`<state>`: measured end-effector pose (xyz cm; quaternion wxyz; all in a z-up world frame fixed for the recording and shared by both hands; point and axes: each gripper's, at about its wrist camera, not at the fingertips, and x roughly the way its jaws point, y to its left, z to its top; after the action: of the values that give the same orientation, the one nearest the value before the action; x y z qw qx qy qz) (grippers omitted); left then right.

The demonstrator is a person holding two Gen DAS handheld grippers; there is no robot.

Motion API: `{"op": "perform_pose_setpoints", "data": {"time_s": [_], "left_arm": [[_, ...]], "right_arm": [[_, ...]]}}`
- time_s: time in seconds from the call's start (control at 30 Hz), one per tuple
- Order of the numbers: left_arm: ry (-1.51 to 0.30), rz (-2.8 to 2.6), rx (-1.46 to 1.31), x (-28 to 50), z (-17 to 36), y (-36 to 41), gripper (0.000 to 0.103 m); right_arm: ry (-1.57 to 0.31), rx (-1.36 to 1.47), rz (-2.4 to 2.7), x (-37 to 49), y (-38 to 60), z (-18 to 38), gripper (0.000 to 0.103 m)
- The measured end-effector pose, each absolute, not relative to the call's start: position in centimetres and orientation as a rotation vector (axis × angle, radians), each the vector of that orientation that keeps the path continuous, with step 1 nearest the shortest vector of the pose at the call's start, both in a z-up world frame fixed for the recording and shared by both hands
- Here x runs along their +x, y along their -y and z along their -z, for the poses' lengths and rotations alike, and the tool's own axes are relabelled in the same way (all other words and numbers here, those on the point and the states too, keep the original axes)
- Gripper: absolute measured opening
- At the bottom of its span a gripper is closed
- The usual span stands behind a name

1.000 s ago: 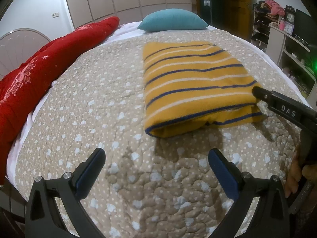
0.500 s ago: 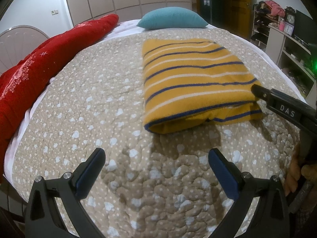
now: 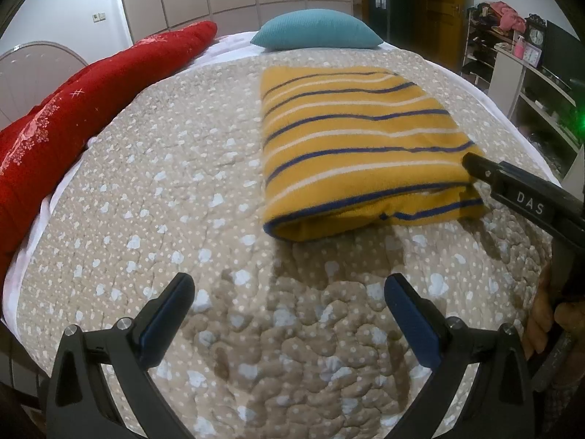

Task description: Fold small clothes

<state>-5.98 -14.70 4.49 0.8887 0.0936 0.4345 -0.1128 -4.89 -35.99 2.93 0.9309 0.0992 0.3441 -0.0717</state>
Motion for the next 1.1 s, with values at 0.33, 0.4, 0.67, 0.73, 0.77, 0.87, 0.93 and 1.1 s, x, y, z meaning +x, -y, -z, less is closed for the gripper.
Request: {"op": "perform_pose_setpoints", "data": {"time_s": [0.33,0.4,0.67,0.73,0.77,0.87,0.93,1.1], "left_arm": [[-0.913,0.243,0.183,-5.7,-4.1,14.3,0.103],[-0.915,0.245,0.178,-5.6,-4.0,14.2,0.103],[-0.869,0.281,0.097,-3.6,-5.3,12.8,0.103],[-0.834,0.297,0.079,-2.2,-5.8,12.7,0.103],[-0.817,0.303,0.071,-1.5,-6.0,12.7,0.103],[-0.781,0.332,0.040,1.2,-5.8,12.7,0.103],[-0.817,0.340,0.034,3.2,-4.6,12.8,0.103],[-0.939,0.430,-0.033,5.5,-1.3,12.2,0.103]], "right_arm": [[-0.705,0.197,0.153,-5.0,35.8,-2.9,0.069],[-0.704,0.197,0.154,-5.0,35.8,-2.9,0.069],[-0.605,0.218,0.227,-6.5,36.7,-4.2,0.071],[-0.631,0.219,0.237,-6.1,36.8,-3.7,0.071],[-0.646,0.217,0.241,-5.8,36.8,-3.4,0.071],[-0.670,0.191,0.266,-5.3,36.4,-2.7,0.071],[-0.665,0.166,0.290,-5.3,36.0,-2.6,0.071],[-0.646,0.117,0.371,-5.0,35.4,-4.0,0.071]]}}
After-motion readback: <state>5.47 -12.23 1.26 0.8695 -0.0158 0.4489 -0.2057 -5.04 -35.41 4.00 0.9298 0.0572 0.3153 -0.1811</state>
